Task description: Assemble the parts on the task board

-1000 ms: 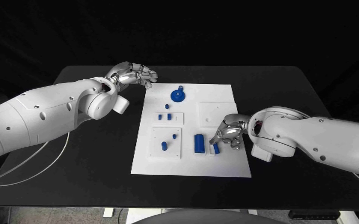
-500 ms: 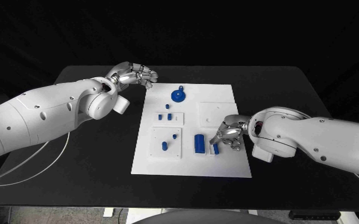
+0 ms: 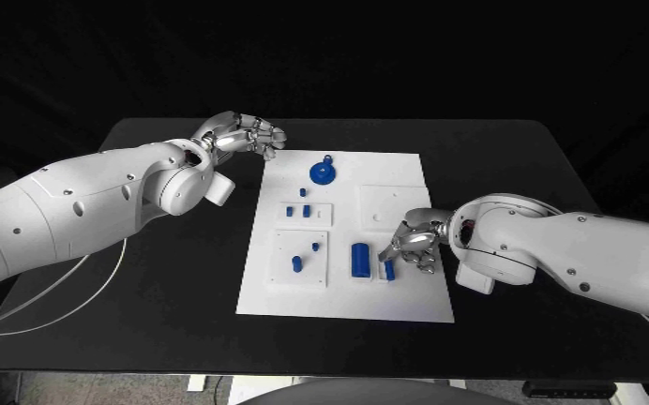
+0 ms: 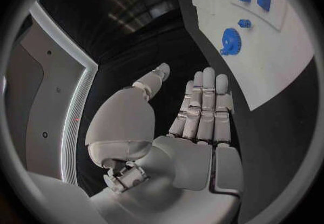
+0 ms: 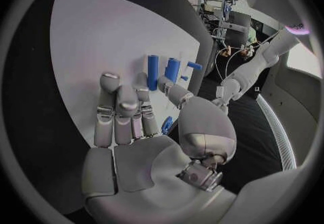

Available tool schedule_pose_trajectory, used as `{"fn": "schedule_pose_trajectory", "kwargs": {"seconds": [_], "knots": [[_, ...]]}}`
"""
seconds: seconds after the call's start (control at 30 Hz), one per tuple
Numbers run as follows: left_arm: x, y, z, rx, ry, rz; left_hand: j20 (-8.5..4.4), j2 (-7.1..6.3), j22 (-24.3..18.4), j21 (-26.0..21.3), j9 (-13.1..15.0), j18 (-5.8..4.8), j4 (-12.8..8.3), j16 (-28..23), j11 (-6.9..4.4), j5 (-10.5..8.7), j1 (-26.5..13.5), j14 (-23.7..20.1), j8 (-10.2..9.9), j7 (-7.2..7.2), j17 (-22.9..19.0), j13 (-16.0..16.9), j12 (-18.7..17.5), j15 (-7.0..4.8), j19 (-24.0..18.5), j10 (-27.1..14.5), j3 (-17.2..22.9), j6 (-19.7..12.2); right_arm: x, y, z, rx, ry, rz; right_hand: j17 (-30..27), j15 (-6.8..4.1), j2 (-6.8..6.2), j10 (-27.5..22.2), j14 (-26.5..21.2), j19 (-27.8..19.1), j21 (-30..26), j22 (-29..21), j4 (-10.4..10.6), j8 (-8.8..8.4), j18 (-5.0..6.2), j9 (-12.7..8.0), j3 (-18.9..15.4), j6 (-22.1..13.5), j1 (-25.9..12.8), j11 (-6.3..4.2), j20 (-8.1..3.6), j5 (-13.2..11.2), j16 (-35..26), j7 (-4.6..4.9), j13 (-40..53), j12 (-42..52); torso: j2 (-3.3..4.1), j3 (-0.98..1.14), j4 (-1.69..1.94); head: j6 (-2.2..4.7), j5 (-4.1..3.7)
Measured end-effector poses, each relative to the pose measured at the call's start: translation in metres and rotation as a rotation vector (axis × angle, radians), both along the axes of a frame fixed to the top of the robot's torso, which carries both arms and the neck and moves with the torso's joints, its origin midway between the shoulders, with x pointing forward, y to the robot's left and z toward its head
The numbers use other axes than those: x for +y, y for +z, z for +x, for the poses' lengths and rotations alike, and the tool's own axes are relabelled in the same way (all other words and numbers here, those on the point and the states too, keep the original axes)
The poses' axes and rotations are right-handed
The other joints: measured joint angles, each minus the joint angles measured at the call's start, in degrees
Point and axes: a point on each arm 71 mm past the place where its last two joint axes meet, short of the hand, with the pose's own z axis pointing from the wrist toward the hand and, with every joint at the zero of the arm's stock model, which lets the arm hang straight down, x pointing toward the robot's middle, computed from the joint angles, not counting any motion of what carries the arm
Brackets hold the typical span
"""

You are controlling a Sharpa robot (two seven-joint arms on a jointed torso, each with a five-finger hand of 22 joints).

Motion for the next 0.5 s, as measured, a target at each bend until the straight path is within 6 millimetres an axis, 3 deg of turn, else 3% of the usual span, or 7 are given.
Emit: {"fn": "schedule_pose_trajectory", "kwargs": {"seconds": [0.1, 0.27, 0.5], "knots": [[0.0001, 0.0000, 0.0000, 0.000, 0.000, 0.000, 0.00, 0.00, 0.0, 0.0, -0.1, -0.02, 0.0, 0.0, 0.00, 0.00, 0.0, 0.0, 0.0, 0.00, 0.0, 0.0, 0.0, 0.00, 0.0, 0.0, 0.0, 0.0, 0.0001, 0.0000, 0.0001, -0.001, 0.002, -0.002, 0.0, -0.08, -0.62, 0.0, 0.1, 0.0, 0.0, 0.0, 0.7, 0.01, 0.00, 0.0, -0.1, 0.0, -1.3, 0.00, 0.00, 0.0, 0.0, -0.01, 0.0, 0.0, -0.01, 0.00, 0.00, -0.01, 0.01], [0.0001, 0.0000, 0.0000, 0.000, 0.000, 0.000, 0.00, 0.00, 0.0, -0.2, -0.1, -0.06, 0.0, 0.0, 0.00, 0.00, 0.0, 0.0, 0.0, 0.00, 0.0, 0.0, 0.0, 0.00, 0.0, 0.0, 0.0, 0.0, 0.0003, 0.0000, 0.0000, 0.000, 0.006, -0.005, 0.1, -0.08, -2.83, 0.0, 0.1, 0.0, 0.0, 0.0, 2.1, 0.29, -0.02, -0.2, -0.3, 0.0, -3.5, 0.00, 0.01, -0.3, 0.0, -0.01, 0.0, -0.2, -0.01, 0.01, 0.00, -0.01, 0.07], [0.0003, 0.0000, 0.0000, 0.000, 0.001, 0.000, 0.00, 0.00, 0.0, -0.2, -0.1, -0.11, 0.0, 0.0, 0.00, 0.00, 0.0, 0.0, 0.0, 0.00, 0.0, 0.0, 0.0, 0.00, 0.0, 0.0, 0.0, 0.0, 0.0004, -0.0002, -0.0006, 0.004, 0.013, -0.008, 0.1, -0.32, -4.28, 0.2, -0.1, 0.0, 0.0, 0.0, 3.2, 0.29, -0.05, -0.2, -0.8, 0.0, -5.5, -0.21, 0.01, -0.3, 0.0, -0.03, 0.1, -0.2, -0.01, 0.03, -0.01, -0.05, 0.13]]}}
